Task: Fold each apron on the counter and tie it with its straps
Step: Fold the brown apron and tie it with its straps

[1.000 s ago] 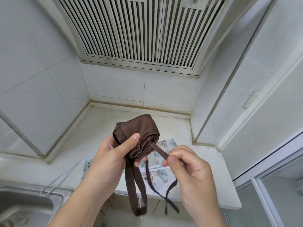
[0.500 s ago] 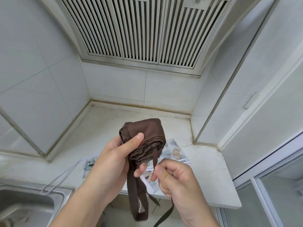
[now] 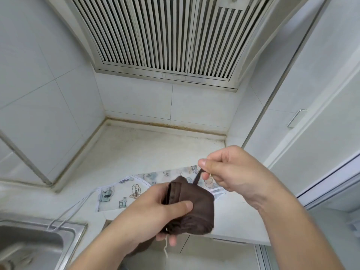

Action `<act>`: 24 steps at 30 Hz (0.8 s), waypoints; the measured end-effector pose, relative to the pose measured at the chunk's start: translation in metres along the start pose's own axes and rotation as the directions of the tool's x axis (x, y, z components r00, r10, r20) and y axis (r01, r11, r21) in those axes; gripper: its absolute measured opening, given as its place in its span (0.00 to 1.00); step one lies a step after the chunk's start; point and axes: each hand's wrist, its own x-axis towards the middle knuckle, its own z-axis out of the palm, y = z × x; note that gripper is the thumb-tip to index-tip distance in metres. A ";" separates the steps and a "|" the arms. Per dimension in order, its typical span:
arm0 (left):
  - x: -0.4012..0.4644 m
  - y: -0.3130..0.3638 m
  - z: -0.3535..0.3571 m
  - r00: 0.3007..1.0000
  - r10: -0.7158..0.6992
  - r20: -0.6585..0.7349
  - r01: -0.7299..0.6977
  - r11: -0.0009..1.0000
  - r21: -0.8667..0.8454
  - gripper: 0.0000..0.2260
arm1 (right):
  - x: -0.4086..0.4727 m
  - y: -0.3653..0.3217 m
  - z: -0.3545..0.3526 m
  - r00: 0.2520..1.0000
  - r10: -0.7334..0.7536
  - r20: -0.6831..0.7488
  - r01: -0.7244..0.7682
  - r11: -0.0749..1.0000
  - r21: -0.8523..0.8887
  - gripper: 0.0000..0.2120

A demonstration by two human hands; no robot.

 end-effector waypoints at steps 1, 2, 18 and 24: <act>0.002 0.000 0.002 0.997 0.003 -0.075 -0.005 1.000 -0.025 0.05 | -0.007 -0.004 0.005 0.998 -0.050 -0.047 0.049 0.998 -0.025 0.17; 0.004 0.002 0.003 0.990 0.009 -0.144 -0.018 0.998 -0.061 0.06 | -0.014 -0.007 0.012 0.993 -0.087 -0.074 0.088 0.996 0.002 0.15; 0.015 0.015 -0.001 0.984 -0.017 -0.178 -0.049 0.932 -0.360 0.17 | -0.034 0.044 0.061 0.971 -0.062 -0.229 0.106 0.977 0.187 0.14; 0.022 0.021 0.003 0.939 -0.002 -0.345 -0.153 0.894 -0.421 0.10 | -0.037 0.064 0.076 0.537 -0.478 -0.695 0.145 0.864 -0.482 0.04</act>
